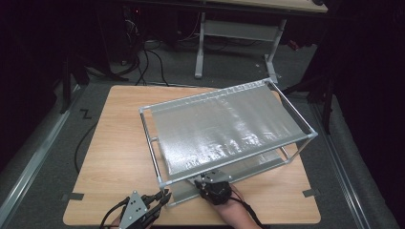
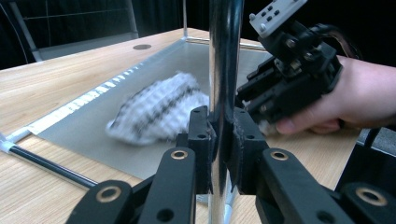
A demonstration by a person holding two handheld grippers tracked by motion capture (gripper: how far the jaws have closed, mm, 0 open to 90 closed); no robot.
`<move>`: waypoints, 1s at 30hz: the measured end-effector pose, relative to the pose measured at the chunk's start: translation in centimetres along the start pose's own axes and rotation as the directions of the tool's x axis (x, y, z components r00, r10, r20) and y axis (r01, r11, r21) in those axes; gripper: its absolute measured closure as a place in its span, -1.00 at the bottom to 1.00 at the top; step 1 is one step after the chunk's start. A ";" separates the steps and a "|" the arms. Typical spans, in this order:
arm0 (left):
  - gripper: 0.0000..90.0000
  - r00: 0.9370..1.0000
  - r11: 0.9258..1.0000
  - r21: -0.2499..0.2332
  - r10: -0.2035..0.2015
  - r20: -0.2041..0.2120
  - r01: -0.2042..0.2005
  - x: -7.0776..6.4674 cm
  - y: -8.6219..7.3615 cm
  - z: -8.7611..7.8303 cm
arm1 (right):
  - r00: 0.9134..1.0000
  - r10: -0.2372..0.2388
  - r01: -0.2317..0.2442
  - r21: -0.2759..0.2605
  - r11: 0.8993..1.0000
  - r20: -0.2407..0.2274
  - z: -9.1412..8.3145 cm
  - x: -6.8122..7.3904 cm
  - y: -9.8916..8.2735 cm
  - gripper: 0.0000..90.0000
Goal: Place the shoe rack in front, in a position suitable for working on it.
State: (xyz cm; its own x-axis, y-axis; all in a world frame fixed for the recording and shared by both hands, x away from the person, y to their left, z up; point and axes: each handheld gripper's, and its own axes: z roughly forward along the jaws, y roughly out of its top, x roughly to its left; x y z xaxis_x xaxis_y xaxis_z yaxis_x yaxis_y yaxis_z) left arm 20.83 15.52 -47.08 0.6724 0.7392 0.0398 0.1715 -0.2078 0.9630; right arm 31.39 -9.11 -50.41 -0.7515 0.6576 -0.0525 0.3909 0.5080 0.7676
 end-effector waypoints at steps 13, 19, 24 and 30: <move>0.79 1.000 1.000 0.004 0.007 -0.001 -0.007 0.0 0.0 0.0 | 0.983 -0.101 0.095 -0.042 0.995 -0.154 -0.7 4.9 0.3 0.46; 0.79 1.000 1.000 0.003 0.006 -0.001 -0.006 0.0 0.0 0.0 | 0.985 -0.092 0.082 -0.071 0.994 -0.148 -1.1 4.6 0.4 -0.06; 0.79 1.000 1.000 0.005 0.008 -0.002 -0.008 0.0 0.0 0.0 | 0.986 -0.102 0.100 -0.020 0.995 -0.130 -0.4 4.4 0.2 -0.23; 0.79 1.000 1.000 0.005 0.007 0.000 -0.007 0.0 0.0 0.0 | 0.984 -0.140 0.139 -0.012 0.990 -0.109 -0.4 4.9 -0.2 0.08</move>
State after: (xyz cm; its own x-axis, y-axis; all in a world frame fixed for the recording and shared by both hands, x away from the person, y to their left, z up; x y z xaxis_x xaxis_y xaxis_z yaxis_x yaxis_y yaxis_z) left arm 20.84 15.55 -47.05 0.6736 0.7376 0.0469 0.1702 -0.2166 0.9613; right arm 27.46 -6.16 -50.56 -0.8523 0.5154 -0.0890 0.2762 0.5880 0.7602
